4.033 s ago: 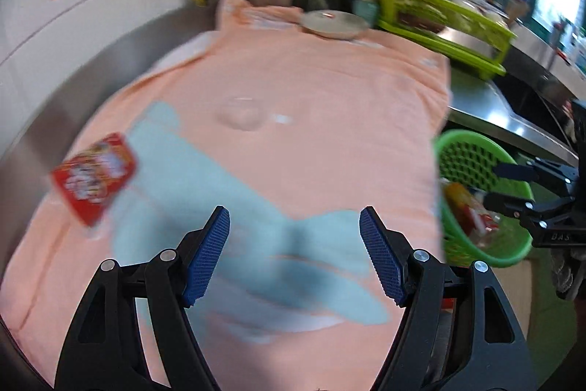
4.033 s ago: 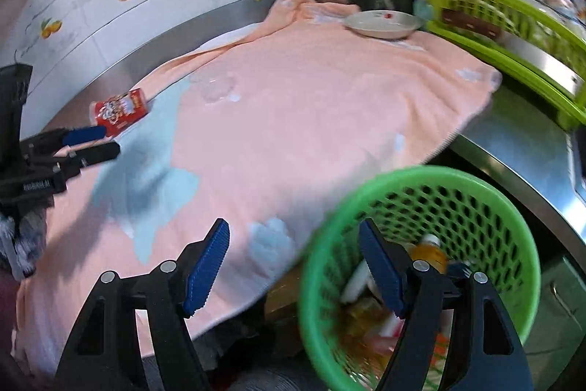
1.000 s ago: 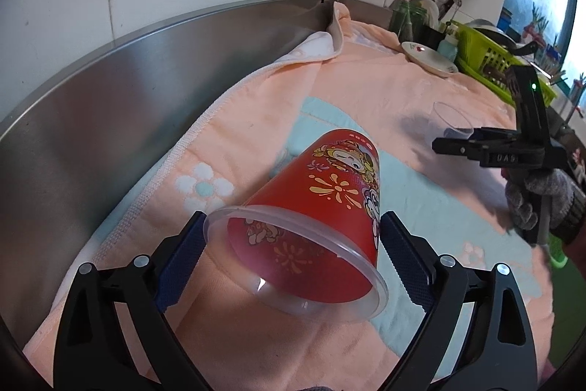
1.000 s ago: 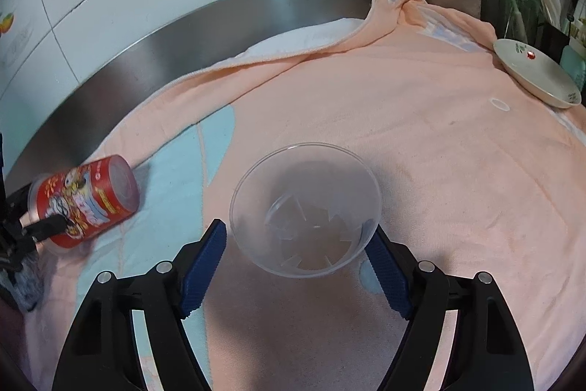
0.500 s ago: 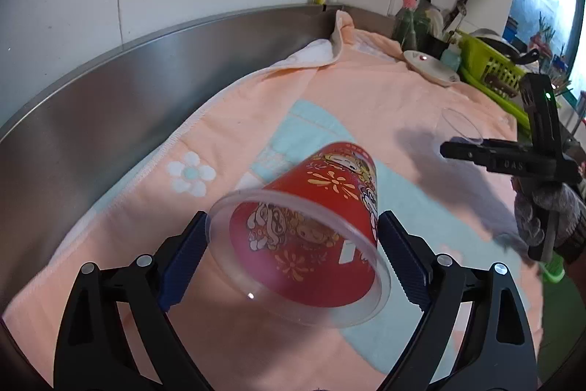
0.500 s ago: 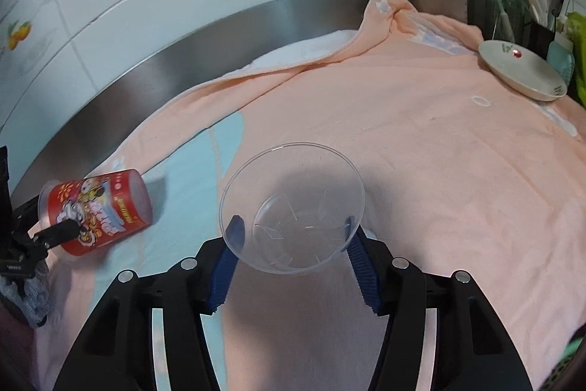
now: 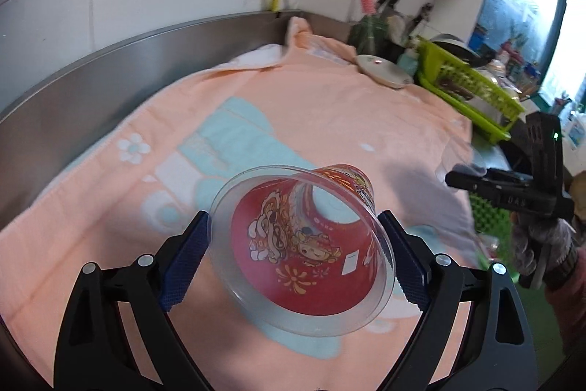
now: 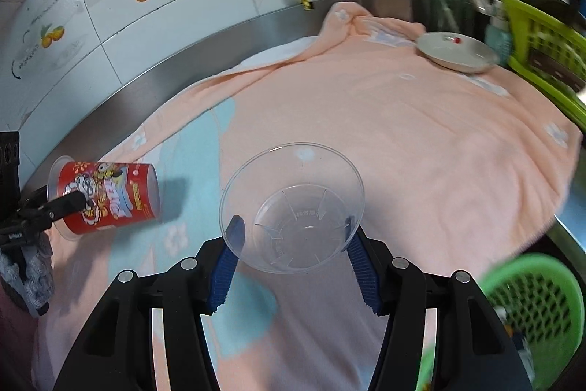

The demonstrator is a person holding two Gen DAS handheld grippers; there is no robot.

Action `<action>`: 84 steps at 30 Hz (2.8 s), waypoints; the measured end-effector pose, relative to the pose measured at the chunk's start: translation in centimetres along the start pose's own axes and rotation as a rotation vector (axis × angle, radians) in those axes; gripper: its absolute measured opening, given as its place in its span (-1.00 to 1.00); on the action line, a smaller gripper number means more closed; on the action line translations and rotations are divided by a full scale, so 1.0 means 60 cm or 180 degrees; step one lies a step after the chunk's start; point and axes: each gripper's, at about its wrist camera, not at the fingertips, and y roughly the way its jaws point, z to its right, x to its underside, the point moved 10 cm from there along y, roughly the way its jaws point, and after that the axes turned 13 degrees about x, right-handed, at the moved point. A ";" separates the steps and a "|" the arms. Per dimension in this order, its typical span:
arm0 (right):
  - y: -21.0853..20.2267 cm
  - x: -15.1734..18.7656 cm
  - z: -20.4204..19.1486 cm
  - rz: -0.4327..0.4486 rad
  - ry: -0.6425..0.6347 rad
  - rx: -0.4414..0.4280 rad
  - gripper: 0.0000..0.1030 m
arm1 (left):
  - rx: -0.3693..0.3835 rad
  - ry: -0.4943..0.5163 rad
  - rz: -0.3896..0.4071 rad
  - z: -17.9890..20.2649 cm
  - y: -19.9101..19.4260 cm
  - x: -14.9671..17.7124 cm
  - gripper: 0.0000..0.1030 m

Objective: Collect trash
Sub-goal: 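Drop the clear plastic cup into the green basket with the right gripper while the left carries the red cup, then carry the red printed cup over the green basket and open the left gripper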

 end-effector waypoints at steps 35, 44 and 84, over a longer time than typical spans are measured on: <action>-0.051 0.289 0.427 -0.0723 0.0878 0.0912 0.06 | 0.0748 0.0829 -0.0898 0.458 0.301 0.073 0.72; -0.045 0.287 0.432 -0.0704 0.0946 0.0849 0.22 | 0.0526 0.0975 -0.1075 0.479 0.364 0.095 0.73; -0.195 0.279 0.372 -0.0106 0.1091 0.0966 0.65 | 0.0330 0.0985 -0.0975 0.481 0.334 0.122 0.78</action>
